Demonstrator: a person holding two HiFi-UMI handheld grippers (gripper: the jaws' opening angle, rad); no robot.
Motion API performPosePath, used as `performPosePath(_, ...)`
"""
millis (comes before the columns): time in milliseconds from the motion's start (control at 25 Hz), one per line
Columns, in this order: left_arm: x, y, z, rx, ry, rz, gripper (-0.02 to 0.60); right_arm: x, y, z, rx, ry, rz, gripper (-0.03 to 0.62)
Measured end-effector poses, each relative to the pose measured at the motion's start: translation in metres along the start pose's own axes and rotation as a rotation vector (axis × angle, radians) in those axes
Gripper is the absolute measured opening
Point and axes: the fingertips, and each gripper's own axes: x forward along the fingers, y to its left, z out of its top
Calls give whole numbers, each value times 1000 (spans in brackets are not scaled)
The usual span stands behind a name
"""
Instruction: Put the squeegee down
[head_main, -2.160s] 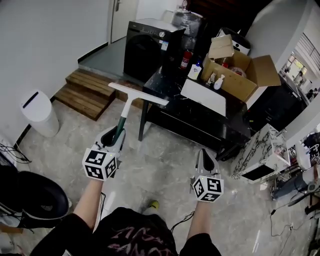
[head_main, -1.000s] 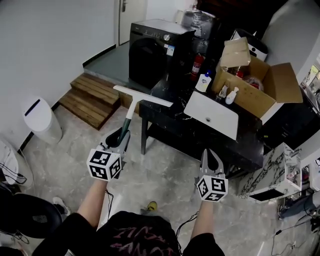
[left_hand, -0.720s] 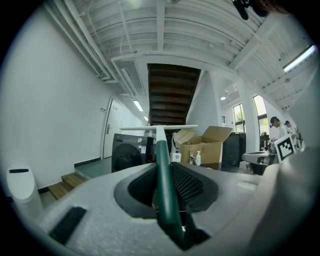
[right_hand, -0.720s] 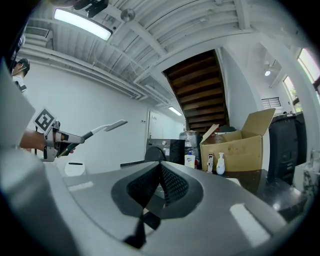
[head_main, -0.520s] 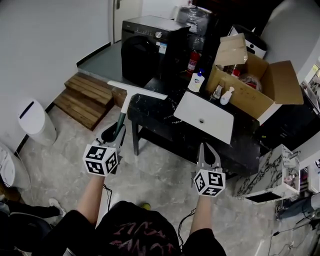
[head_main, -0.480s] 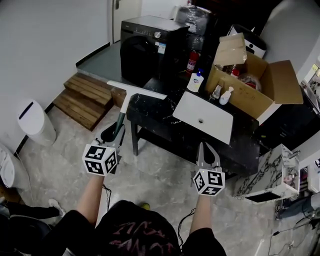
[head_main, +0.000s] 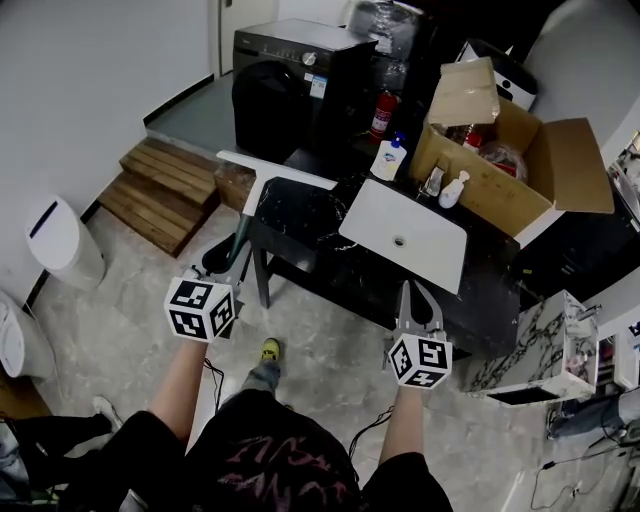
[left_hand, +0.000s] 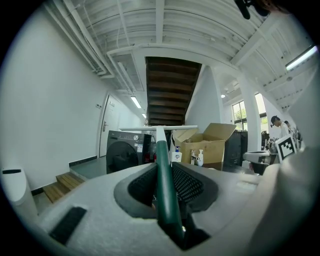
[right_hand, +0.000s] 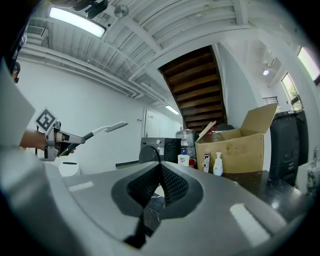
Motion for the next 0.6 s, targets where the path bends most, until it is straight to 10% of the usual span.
performPosePath(600, 136, 46, 0, 3, 64, -44, 100, 117, -40, -15, 33, 47, -52, 2)
